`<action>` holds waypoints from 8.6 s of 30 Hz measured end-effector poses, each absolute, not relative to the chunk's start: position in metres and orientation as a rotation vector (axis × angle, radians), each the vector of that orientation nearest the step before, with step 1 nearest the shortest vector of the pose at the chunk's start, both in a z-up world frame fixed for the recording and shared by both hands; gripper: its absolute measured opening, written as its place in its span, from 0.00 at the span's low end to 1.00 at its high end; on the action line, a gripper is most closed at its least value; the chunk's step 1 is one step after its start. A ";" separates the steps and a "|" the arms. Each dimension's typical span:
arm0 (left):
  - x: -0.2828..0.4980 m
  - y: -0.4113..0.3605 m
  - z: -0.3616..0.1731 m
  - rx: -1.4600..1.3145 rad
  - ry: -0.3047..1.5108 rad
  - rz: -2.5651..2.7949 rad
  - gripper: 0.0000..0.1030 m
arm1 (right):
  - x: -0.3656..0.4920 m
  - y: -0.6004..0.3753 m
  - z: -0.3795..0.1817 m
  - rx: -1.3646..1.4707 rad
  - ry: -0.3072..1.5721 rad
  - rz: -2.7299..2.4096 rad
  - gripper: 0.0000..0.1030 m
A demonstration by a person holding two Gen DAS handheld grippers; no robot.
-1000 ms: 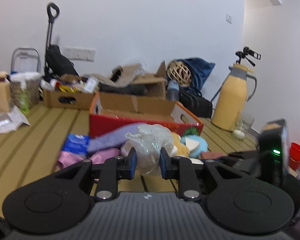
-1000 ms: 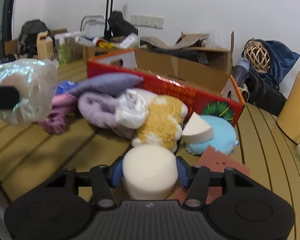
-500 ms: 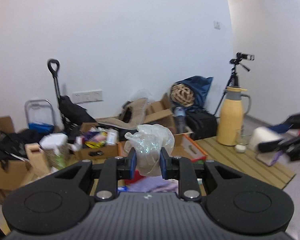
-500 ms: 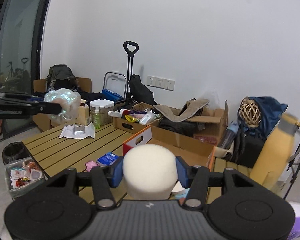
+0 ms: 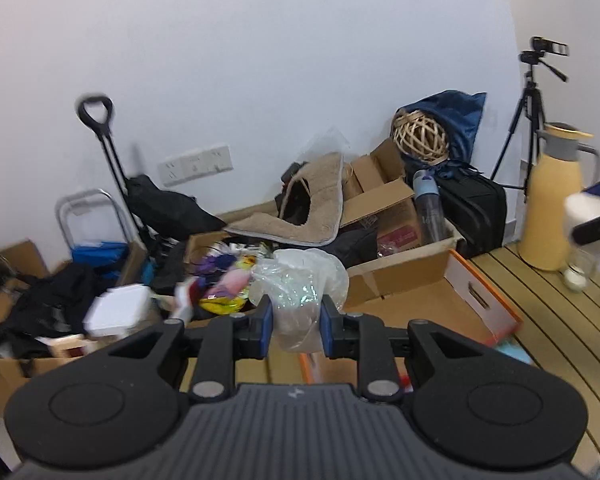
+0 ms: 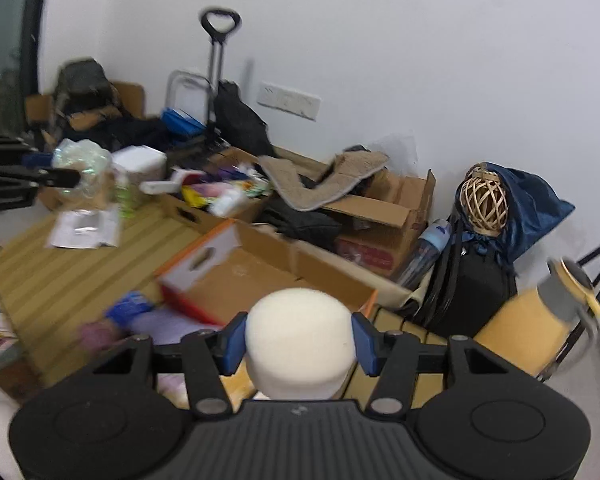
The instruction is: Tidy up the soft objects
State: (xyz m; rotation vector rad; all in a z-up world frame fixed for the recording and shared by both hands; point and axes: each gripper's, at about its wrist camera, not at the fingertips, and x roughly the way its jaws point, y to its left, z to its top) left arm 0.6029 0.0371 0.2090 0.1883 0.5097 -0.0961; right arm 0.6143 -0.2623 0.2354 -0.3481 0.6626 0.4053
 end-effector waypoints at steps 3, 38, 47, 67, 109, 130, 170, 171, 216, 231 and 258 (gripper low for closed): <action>0.678 0.031 0.160 0.086 0.572 -0.147 0.23 | 0.693 -0.253 0.193 -0.304 0.692 0.397 0.52; 0.553 0.021 0.213 0.048 0.462 -0.110 0.91 | 0.654 -0.255 0.188 -0.243 0.545 0.347 0.99; 0.339 0.025 0.161 -0.017 0.241 -0.110 1.00 | 0.423 -0.266 0.183 -0.204 0.320 0.396 1.00; 0.165 -0.011 0.040 0.042 0.229 -0.136 1.00 | 0.171 -0.277 -0.003 -0.019 0.334 0.332 1.00; 0.500 -0.053 -0.042 -0.258 0.526 -0.368 0.74 | 0.491 -0.317 -0.052 0.157 0.500 0.347 0.40; 0.510 -0.038 -0.059 -0.472 0.660 -0.472 0.32 | 0.513 -0.323 -0.083 0.495 0.581 0.415 0.35; 0.635 -0.036 0.057 -0.415 0.594 -0.404 0.65 | 0.681 -0.325 0.022 0.285 0.509 0.285 0.46; 0.613 -0.030 0.064 -0.364 0.573 -0.390 0.67 | 0.667 -0.325 0.030 0.266 0.494 0.283 0.47; 0.301 0.048 0.011 -0.100 0.354 0.032 0.95 | 0.309 -0.233 -0.004 0.054 0.384 0.410 0.88; 0.494 0.116 -0.040 -0.350 0.606 -0.021 0.39 | 0.534 -0.114 -0.019 0.094 0.591 0.558 0.49; 0.418 0.064 0.011 -0.317 0.452 -0.110 0.18 | 0.515 -0.149 -0.039 0.304 0.632 0.717 0.04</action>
